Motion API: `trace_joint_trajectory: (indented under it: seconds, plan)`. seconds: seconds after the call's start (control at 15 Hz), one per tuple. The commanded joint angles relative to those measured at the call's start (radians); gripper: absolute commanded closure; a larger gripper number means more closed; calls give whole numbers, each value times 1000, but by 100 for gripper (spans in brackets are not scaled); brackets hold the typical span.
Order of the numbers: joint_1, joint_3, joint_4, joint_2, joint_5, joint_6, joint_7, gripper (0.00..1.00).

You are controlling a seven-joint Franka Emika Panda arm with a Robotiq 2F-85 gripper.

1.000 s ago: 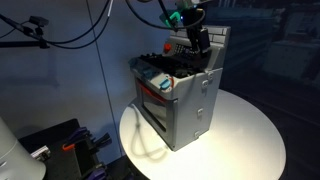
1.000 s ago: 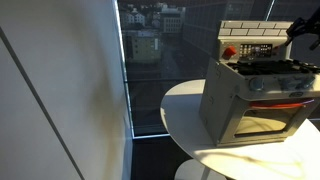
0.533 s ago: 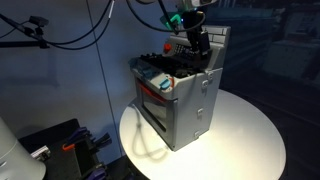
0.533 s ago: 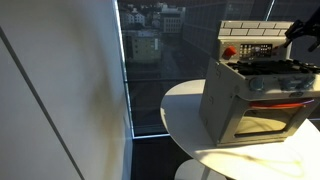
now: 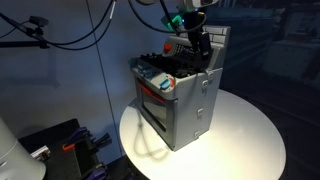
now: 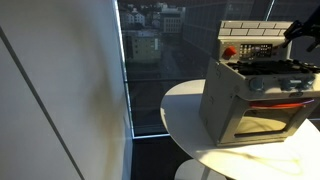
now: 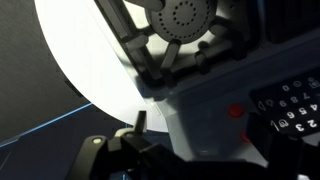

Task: Press the top switch on the stove

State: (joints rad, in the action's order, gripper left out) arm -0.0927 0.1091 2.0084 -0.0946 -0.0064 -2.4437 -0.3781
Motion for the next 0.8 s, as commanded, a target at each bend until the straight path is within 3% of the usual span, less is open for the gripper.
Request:
trace_joint_trajectory:
  seconds: [0.0,0.73]
  plan:
    - [-3,3,-42,-29,22,-5,34,0]
    - [-2,3,-77,-60,29,4,33,0]
